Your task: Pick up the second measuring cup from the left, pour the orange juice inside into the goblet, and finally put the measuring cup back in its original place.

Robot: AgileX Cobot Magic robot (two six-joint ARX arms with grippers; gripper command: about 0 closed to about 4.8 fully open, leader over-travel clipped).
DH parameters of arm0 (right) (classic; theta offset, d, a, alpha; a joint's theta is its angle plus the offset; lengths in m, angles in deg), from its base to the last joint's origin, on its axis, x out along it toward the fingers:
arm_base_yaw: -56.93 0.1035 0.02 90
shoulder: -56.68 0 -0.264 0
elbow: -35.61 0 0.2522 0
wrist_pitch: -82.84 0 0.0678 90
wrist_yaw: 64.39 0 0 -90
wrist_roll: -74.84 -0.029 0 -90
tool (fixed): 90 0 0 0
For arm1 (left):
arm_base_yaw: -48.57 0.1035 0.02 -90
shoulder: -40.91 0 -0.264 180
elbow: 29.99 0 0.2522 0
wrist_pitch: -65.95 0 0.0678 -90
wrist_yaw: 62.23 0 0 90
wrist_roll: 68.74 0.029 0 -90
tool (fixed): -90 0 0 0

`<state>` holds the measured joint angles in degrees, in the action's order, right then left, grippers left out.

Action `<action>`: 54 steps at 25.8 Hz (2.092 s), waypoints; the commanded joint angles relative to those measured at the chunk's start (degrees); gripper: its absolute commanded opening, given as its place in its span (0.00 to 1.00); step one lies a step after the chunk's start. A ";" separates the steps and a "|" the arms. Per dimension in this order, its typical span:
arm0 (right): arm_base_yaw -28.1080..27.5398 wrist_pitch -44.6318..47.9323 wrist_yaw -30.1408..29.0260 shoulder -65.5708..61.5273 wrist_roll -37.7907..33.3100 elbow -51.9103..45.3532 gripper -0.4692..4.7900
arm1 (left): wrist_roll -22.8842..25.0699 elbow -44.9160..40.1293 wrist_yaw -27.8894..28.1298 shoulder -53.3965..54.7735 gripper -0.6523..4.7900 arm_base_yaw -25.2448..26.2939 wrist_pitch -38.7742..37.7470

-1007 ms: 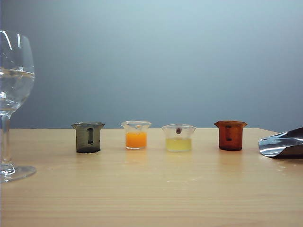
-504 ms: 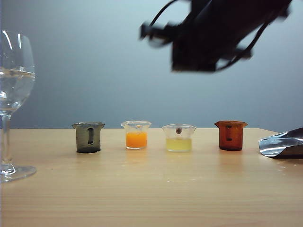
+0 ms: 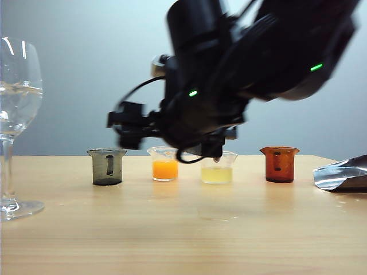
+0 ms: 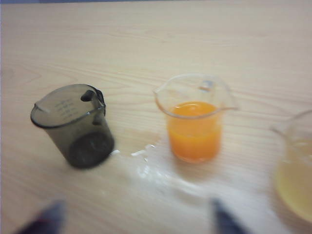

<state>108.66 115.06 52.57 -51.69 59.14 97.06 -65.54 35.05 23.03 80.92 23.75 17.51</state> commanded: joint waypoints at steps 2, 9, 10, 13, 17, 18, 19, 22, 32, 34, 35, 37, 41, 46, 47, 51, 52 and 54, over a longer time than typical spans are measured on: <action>-0.09 0.83 3.28 -5.55 -0.72 6.95 1.00 | 0.26 0.09 0.68 -0.04 0.11 0.00 -1.31; -1.88 -3.74 3.61 -11.89 -0.85 14.19 1.00 | 0.28 0.09 0.66 -0.04 0.11 -0.02 -6.84; -2.36 -3.78 3.48 -12.31 -0.92 14.75 1.00 | 0.26 0.09 0.66 -0.04 0.11 0.00 -7.54; -3.19 -3.85 3.72 -14.03 -1.20 16.92 1.00 | 0.28 0.09 0.66 -0.04 0.11 0.00 -8.66; -4.81 -4.20 3.76 -16.83 -1.22 20.39 1.00 | 0.22 0.09 0.66 -0.07 0.11 0.00 -8.92; -5.11 -4.22 3.78 -17.46 -1.22 21.16 1.00 | 0.22 0.09 0.66 -0.07 0.11 0.00 -8.94; -5.33 -4.35 3.85 -18.01 -1.20 21.86 1.00 | 0.20 0.09 0.63 -0.07 0.11 0.00 -8.96; -6.45 -6.91 3.80 -19.39 -1.22 24.55 1.00 | 0.22 0.09 0.63 -0.07 0.11 0.00 -8.98; -8.50 -12.85 2.36 -22.53 -1.27 30.67 1.00 | 0.26 0.09 0.66 -0.07 0.11 0.00 -8.96; -8.98 -12.90 1.46 -22.77 -1.29 30.73 1.00 | 0.28 0.09 0.68 -0.07 0.11 0.00 -8.96; -9.22 -12.94 1.38 -22.86 -1.66 30.73 1.00 | 0.26 0.09 0.66 -0.04 0.11 0.00 -8.98; -9.55 -12.96 1.33 -22.86 -2.71 30.73 1.00 | 0.26 0.09 0.66 -0.04 0.11 0.00 -8.98; -9.64 -12.94 -1.36 -22.86 -2.71 30.91 0.64 | 0.28 0.09 0.68 -0.07 0.11 0.00 -8.98; -9.57 -12.85 -3.19 -22.86 -2.69 30.93 0.32 | 0.28 0.09 0.68 -0.07 0.11 0.00 -8.98; -9.51 -12.81 -3.19 -22.86 -2.62 30.93 0.31 | 0.28 0.09 0.70 -0.07 0.11 0.00 -8.96; -9.40 -12.76 -3.30 -22.71 -1.79 30.93 0.31 | 0.26 0.09 1.29 -0.20 0.11 0.00 -8.96; -9.35 -12.90 -3.69 -22.10 -0.57 30.93 0.31 | 0.20 0.20 3.72 -0.70 0.11 0.00 -8.96; -9.18 -12.76 -4.66 -20.50 0.96 30.93 0.31 | 0.22 0.24 8.37 -1.73 0.11 0.00 -8.98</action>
<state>99.13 100.76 48.64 -73.94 58.70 127.72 -65.54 35.05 28.56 79.81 23.73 8.20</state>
